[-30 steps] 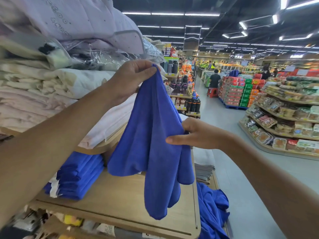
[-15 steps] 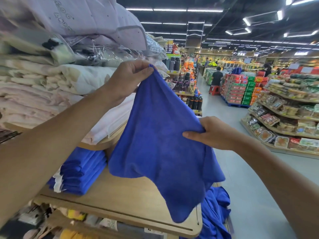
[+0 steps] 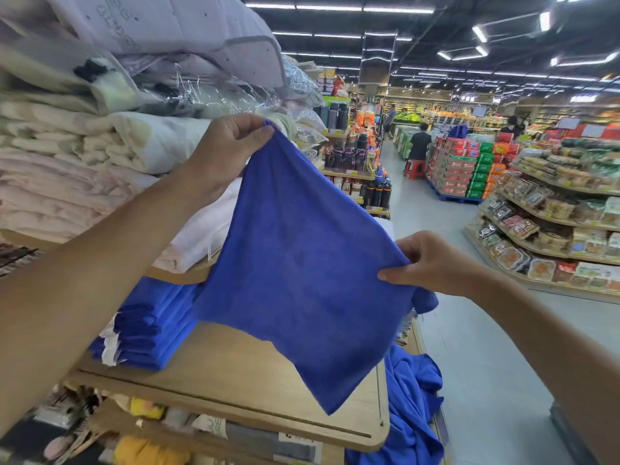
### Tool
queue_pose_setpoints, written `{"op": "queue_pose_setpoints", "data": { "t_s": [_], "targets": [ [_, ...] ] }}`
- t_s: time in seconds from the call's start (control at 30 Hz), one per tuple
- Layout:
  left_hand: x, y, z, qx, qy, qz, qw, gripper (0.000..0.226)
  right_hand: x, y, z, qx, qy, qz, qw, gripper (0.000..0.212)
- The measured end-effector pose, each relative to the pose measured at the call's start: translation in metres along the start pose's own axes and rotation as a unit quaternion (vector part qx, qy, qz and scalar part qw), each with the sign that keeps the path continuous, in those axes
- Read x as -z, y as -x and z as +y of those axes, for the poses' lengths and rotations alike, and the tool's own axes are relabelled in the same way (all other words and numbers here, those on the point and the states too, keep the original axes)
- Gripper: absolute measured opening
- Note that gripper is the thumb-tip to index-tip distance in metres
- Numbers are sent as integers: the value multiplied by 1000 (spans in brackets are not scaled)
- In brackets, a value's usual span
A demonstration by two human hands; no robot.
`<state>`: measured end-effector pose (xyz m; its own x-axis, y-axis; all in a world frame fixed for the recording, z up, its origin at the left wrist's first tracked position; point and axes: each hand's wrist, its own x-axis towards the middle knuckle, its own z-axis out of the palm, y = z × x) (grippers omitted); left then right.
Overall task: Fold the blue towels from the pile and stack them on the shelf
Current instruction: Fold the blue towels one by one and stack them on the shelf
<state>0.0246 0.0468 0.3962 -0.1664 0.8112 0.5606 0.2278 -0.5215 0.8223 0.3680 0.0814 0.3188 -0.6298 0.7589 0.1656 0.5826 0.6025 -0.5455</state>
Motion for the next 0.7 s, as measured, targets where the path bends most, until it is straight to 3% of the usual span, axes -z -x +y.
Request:
{"op": "queue_pose_setpoints", "data": {
  "t_s": [0.07,0.2,0.27,0.47,0.63,0.7],
  "targets": [
    [2,1,-1,-1,1,-2,1000,17,-4,1,4,35,-9,21,999,17],
    [4,5,-7,3,-10,7,1000,13,-9,3,7,43,-28,-17,999,17],
    [4,8,-10,5,-17,9,1000,12,-10,6,8,40,-10,-30,999,4],
    [11,15,-13,20,-13,34,999,12,-10,9,13,35,-39,-1,999,25],
    [10,20,-12,18,-23,20,999,13,-15,9,16,12,65,-72,995,29],
    [10,22,-13,12,-33,17,999,14,-17,10,13,31,123,-44,991,32]
  ]
}}
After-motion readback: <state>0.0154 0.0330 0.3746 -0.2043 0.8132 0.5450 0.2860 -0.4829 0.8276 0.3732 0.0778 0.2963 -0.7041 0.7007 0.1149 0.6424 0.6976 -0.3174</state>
